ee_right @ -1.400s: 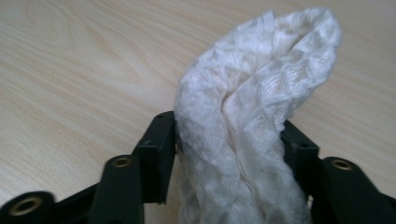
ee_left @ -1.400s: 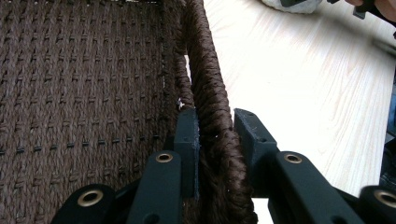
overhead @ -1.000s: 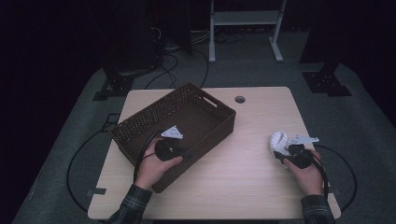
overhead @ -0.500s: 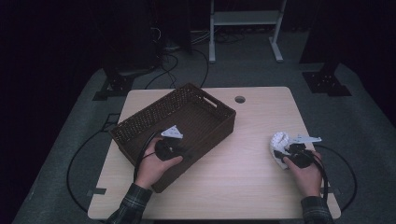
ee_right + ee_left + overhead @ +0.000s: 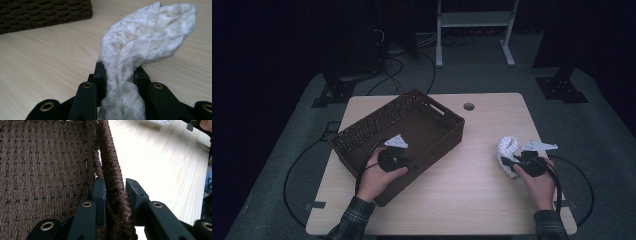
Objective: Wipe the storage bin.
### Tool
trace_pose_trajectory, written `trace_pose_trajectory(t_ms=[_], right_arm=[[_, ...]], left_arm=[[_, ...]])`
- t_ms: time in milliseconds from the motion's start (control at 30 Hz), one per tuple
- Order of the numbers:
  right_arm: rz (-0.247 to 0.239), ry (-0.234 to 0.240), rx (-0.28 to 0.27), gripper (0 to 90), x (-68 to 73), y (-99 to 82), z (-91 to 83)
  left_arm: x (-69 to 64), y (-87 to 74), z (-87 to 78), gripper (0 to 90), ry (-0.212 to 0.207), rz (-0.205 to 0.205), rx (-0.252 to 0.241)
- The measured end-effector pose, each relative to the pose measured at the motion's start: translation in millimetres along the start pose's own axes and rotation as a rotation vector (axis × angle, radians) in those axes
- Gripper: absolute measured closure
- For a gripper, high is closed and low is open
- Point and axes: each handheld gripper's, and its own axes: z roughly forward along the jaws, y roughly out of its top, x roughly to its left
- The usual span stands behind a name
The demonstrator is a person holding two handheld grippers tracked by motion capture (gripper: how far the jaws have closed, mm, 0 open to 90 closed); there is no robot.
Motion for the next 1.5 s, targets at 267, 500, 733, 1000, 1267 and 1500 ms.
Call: trace_pose_trajectory(t_ms=[267,500,733,1000,1267,1500], right_arm=[[-0.005,0.022,-0.041,70.5,1.0,14.5,1.3],[-0.027,0.059,-0.063,70.6,8.8,29.1,6.3],[-0.064,0.087,-0.063,70.6,21.2,39.0,11.4],[-0.091,0.114,-0.088,70.7,33.6,52.5,14.8],[-0.12,0.148,-0.1,70.7,46.1,63.0,18.8],[-0.139,0.151,-0.086,70.7,50.0,66.2,23.0]], left_arm=[[-0.7,-0.5,-0.2,70.5,0.003,-0.001,-0.002],[-0.3,-0.3,-0.1,70.4,0.001,-0.002,-0.002],[-0.1,-0.4,-0.1,70.4,-0.001,-0.004,-0.002],[-0.1,-0.4,-0.2,70.4,-0.001,-0.004,-0.002],[0.0,-0.4,-0.4,70.4,-0.002,-0.006,-0.002],[-0.5,-0.5,-0.2,70.6,0.001,-0.003,-0.002]])
